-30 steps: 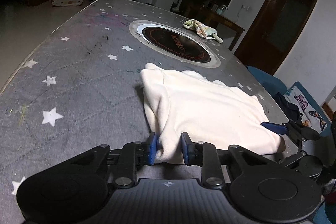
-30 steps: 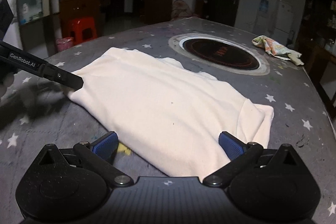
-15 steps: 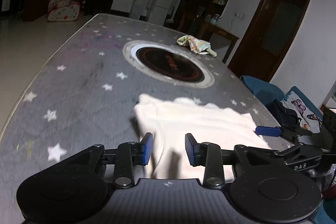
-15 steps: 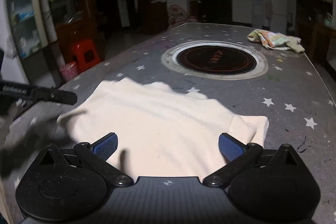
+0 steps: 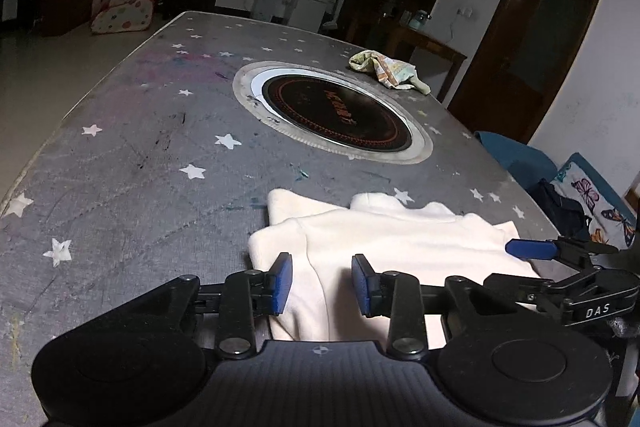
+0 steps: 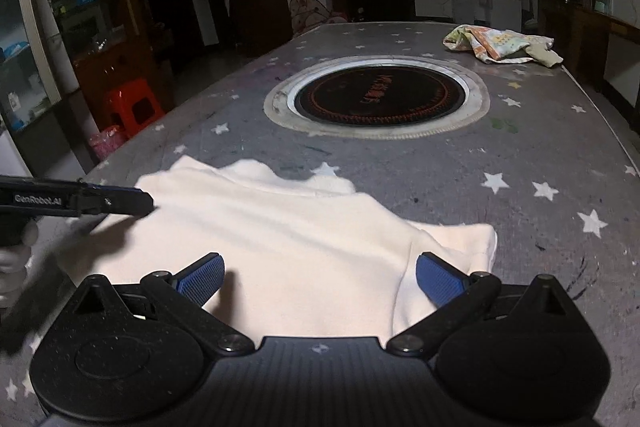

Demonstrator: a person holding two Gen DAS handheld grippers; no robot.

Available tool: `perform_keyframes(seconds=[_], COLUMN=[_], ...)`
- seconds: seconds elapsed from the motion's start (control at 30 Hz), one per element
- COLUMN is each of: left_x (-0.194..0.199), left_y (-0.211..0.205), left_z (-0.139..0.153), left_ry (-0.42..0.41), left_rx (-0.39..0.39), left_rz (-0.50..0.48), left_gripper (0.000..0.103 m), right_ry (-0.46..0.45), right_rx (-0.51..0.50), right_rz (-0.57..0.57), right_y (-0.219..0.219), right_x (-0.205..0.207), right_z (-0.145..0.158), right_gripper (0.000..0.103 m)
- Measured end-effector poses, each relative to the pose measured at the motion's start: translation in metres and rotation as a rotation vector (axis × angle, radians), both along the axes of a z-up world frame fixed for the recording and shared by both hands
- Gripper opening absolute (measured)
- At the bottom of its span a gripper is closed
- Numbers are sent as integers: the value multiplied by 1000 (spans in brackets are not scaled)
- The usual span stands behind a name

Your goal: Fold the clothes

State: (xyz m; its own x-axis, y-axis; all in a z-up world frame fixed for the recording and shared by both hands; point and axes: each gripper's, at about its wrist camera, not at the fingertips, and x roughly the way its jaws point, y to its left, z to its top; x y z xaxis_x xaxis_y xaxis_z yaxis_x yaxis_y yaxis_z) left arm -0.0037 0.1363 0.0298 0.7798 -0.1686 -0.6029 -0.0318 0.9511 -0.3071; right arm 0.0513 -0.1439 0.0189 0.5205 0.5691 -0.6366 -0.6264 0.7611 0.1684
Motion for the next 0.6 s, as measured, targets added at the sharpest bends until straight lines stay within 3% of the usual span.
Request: perform_keyframes(seconds=[0.13,0.3,0.6], left_x=[2,13,7], left_y=[-2,2,-5], left_z=[6,-1,3], left_ry=[-20,14,0], left_rx=[10,14,8], left_rz=[1,18,5], left_gripper=[37,37,73], right_ry=[-5,6,-26], right_rx=[6,-36,-65], right_rz=[-2,1,1], right_y=[5,13,17], right_x=[4,9,4], right_z=[3,-6,-11], right_gripper=[103,103,103])
